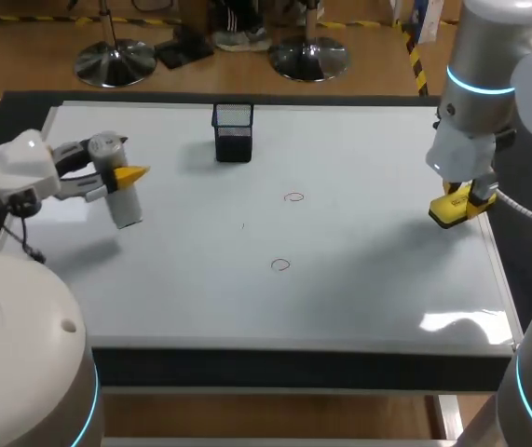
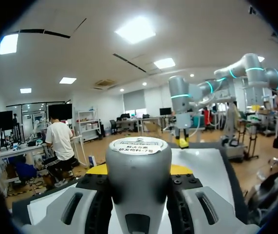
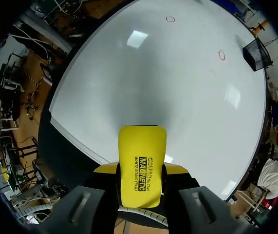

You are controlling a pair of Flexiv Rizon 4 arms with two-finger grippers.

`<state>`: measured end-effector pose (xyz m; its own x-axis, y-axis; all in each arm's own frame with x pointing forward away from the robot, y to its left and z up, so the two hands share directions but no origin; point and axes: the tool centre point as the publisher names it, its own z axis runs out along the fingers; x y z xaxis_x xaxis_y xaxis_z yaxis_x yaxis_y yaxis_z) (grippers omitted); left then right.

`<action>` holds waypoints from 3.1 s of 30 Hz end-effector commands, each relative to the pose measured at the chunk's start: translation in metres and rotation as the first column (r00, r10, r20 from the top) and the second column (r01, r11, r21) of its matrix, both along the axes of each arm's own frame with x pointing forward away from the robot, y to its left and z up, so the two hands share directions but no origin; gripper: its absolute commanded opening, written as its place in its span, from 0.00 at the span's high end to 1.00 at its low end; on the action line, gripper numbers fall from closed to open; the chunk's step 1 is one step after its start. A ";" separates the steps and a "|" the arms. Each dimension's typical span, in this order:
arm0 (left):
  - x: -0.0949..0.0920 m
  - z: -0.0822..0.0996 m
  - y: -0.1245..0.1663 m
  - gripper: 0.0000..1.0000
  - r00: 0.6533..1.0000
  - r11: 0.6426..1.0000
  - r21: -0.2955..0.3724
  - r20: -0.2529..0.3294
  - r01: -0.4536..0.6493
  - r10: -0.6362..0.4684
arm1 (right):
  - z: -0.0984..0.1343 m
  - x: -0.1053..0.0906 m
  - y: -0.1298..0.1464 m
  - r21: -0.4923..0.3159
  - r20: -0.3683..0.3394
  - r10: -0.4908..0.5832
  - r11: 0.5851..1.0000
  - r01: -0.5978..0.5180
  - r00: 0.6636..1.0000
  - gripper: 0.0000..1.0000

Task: Pick up the inspection probe, press it on each red-marked spot on the whiteboard one by one, put down the probe, pick up the eraser, and wipe off all the red marks.

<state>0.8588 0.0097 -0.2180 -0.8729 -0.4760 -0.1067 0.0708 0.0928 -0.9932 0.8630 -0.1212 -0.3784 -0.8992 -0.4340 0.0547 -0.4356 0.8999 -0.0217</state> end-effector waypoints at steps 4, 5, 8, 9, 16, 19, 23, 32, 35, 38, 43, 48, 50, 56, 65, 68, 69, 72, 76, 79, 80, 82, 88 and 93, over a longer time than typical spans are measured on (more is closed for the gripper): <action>0.031 -0.004 -0.045 1.00 0.972 0.972 0.005 -0.010 0.236 -0.236 | 0.000 0.001 0.000 -0.003 -0.002 0.001 1.000 -0.001 1.000 1.00; 0.033 -0.004 -0.054 1.00 0.965 0.965 0.003 -0.010 0.263 -0.263 | 0.000 0.001 0.000 -0.003 -0.002 0.001 1.000 -0.001 1.000 1.00; 0.037 -0.003 -0.074 1.00 0.946 0.946 -0.001 -0.007 0.325 -0.325 | 0.000 0.001 0.000 -0.003 -0.002 0.001 1.000 -0.001 1.000 1.00; 0.038 -0.002 -0.081 1.00 0.939 0.939 0.001 -0.005 0.345 -0.345 | 0.000 0.001 0.000 -0.003 -0.002 0.001 1.000 -0.001 1.000 1.00; 0.043 0.001 -0.127 1.00 0.884 0.884 -0.011 0.011 0.467 -0.467 | 0.000 0.001 0.000 -0.003 -0.002 0.001 1.000 -0.001 1.000 1.00; 0.043 0.003 -0.150 1.00 0.855 0.855 -0.018 0.020 0.519 -0.519 | 0.000 0.001 0.000 -0.003 -0.002 0.001 1.000 -0.001 1.000 1.00; 0.042 0.005 -0.177 1.00 0.817 0.817 -0.020 0.026 0.576 -0.576 | 0.000 0.001 0.000 -0.003 -0.002 0.001 1.000 -0.001 1.000 1.00; 0.041 0.000 -0.221 1.00 0.754 0.754 -0.026 0.019 0.656 -0.656 | 0.000 0.001 0.000 -0.003 -0.002 0.001 1.000 -0.001 1.000 1.00; 0.042 -0.005 -0.231 1.00 0.741 0.741 -0.027 0.010 0.671 -0.671 | 0.000 0.001 0.000 -0.003 -0.002 0.001 1.000 -0.001 1.000 1.00; 0.043 -0.008 -0.238 1.00 0.731 0.731 -0.033 0.007 0.682 -0.682 | 0.000 0.001 0.000 -0.003 -0.002 0.001 1.000 -0.001 1.000 1.00; 0.048 -0.018 -0.247 1.00 0.723 0.723 -0.041 -0.009 0.690 -0.690 | 0.000 0.001 0.000 -0.003 -0.002 0.001 1.000 -0.001 1.000 1.00; 0.051 -0.028 -0.253 1.00 0.716 0.716 -0.044 -0.024 0.697 -0.698 | 0.000 0.001 0.000 -0.003 -0.002 0.001 1.000 -0.001 1.000 1.00; 0.053 -0.031 -0.256 1.00 0.714 0.714 -0.046 -0.028 0.698 -0.700 | 0.000 0.001 0.000 -0.003 -0.002 0.001 1.000 -0.001 1.000 1.00; 0.058 -0.038 -0.268 1.00 0.709 0.709 -0.053 -0.038 0.703 -0.705 | 0.000 0.001 0.000 -0.003 -0.002 0.001 1.000 -0.001 1.000 1.00; 0.066 -0.048 -0.277 1.00 0.713 0.714 -0.058 -0.046 0.698 -0.700 | 0.000 0.001 0.000 -0.003 -0.002 0.001 1.000 -0.001 1.000 1.00; 0.067 -0.051 -0.279 1.00 0.712 0.714 -0.059 -0.051 0.697 -0.700 | 0.000 0.001 0.000 -0.003 -0.002 0.001 1.000 -0.001 1.000 1.00; 0.067 -0.051 -0.280 1.00 0.713 0.714 -0.060 -0.053 0.697 -0.700 | 0.000 0.001 0.000 -0.003 -0.002 0.001 1.000 -0.001 1.000 1.00; 0.068 -0.053 -0.281 1.00 0.715 0.718 -0.056 -0.058 0.694 -0.696 | 0.000 0.001 0.000 -0.003 -0.002 0.001 1.000 -0.001 1.000 1.00; 0.071 -0.055 -0.282 1.00 0.719 0.721 -0.056 -0.061 0.690 -0.693 | 0.000 0.001 0.000 -0.003 -0.002 0.001 1.000 -0.001 1.000 1.00; 0.072 -0.057 -0.282 1.00 0.721 0.724 -0.056 -0.062 0.688 -0.690 | 0.000 0.001 0.000 -0.003 -0.002 0.001 1.000 -0.001 1.000 1.00; 0.072 -0.057 -0.282 1.00 0.721 0.724 -0.056 -0.063 0.687 -0.690 | 0.000 0.001 0.000 -0.003 -0.002 0.001 1.000 -0.001 1.000 1.00; 0.072 -0.058 -0.282 1.00 0.722 0.725 -0.057 -0.065 0.687 -0.689 | 0.000 0.001 0.000 -0.003 -0.002 0.001 1.000 -0.001 1.000 1.00; 0.073 -0.060 -0.282 1.00 0.724 0.727 -0.057 -0.070 0.684 -0.686 | 0.000 0.001 0.000 -0.003 -0.002 0.001 1.000 -0.001 1.000 1.00; 0.073 -0.061 -0.279 1.00 0.729 0.733 -0.057 -0.072 0.678 -0.680 | 0.000 0.001 0.000 -0.003 -0.002 0.001 1.000 -0.001 1.000 1.00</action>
